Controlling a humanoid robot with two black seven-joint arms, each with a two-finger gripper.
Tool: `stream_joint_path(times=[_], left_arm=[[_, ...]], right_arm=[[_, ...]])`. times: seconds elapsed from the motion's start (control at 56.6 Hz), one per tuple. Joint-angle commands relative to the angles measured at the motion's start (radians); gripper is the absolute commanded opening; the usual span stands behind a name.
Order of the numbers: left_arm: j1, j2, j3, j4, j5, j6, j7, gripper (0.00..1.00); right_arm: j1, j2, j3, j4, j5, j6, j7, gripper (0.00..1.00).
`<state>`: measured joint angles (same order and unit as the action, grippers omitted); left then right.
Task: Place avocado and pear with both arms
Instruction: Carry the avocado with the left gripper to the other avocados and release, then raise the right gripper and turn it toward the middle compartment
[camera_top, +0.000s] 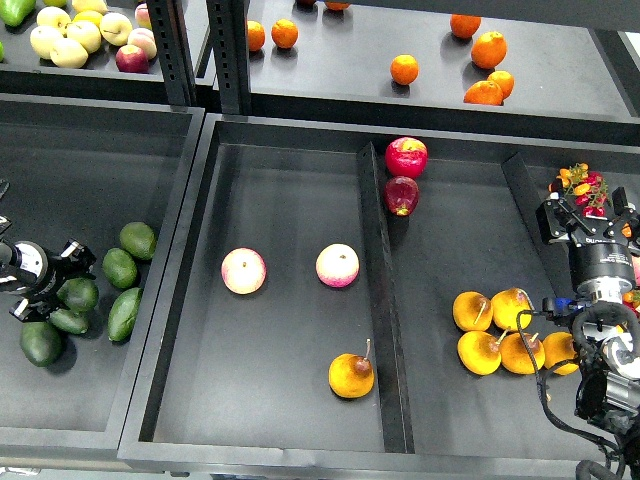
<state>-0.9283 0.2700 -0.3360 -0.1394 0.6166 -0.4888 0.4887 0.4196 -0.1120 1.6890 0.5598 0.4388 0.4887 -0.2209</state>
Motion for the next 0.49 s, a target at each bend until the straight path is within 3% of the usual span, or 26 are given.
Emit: stream_joint_path(times=[0.0, 0.477], left_arm=[[0.000, -0.005, 0.000, 0.000, -0.001, 0.000, 0.000, 0.50], [0.005, -0.011, -0.005, 0.000, -0.001, 0.000, 0.000, 0.59]], right_arm=[[-0.001, -0.001, 0.000, 0.000, 0.000, 0.000, -0.001, 1.00], [-0.008, -0.031, -0.018, -0.005, -0.003, 0.000, -0.026, 1.00]])
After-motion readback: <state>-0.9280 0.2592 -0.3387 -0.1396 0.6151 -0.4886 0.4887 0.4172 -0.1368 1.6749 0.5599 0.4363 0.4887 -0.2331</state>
